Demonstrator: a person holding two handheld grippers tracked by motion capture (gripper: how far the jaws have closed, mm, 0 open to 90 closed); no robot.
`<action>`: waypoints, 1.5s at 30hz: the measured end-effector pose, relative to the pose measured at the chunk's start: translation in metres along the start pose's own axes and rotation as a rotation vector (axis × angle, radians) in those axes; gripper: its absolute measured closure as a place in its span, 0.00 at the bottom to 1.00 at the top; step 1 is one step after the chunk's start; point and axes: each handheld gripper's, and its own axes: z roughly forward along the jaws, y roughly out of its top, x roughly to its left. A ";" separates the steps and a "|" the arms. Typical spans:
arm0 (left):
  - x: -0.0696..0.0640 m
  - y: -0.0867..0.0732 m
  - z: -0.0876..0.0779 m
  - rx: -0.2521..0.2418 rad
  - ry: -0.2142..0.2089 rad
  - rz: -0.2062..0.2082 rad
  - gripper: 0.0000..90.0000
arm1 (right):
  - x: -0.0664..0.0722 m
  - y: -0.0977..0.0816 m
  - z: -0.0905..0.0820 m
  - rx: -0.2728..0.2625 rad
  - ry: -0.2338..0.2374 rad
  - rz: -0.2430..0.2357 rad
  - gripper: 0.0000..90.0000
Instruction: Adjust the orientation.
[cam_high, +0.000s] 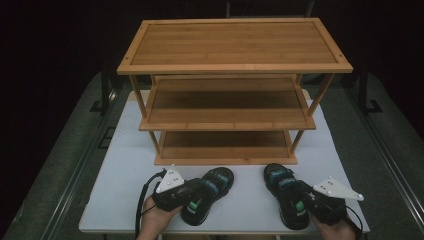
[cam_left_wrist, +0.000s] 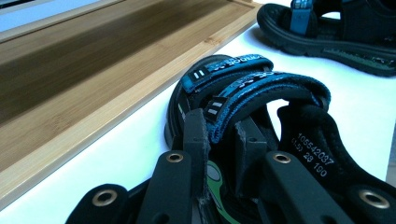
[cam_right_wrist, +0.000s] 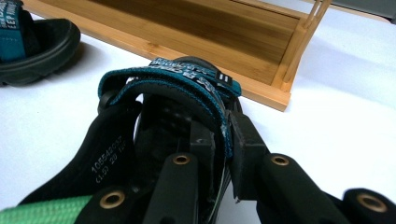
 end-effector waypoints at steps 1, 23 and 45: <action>0.000 0.000 0.000 0.002 0.001 0.001 0.87 | 0.001 0.000 0.000 -0.002 0.002 0.001 0.90; 0.001 0.003 -0.011 -0.073 0.040 -0.022 0.88 | 0.017 0.006 -0.007 -0.072 0.043 -0.008 0.90; 0.011 0.010 -0.007 -0.118 0.098 -0.040 0.88 | 0.027 0.027 0.005 -0.111 0.059 -0.040 0.90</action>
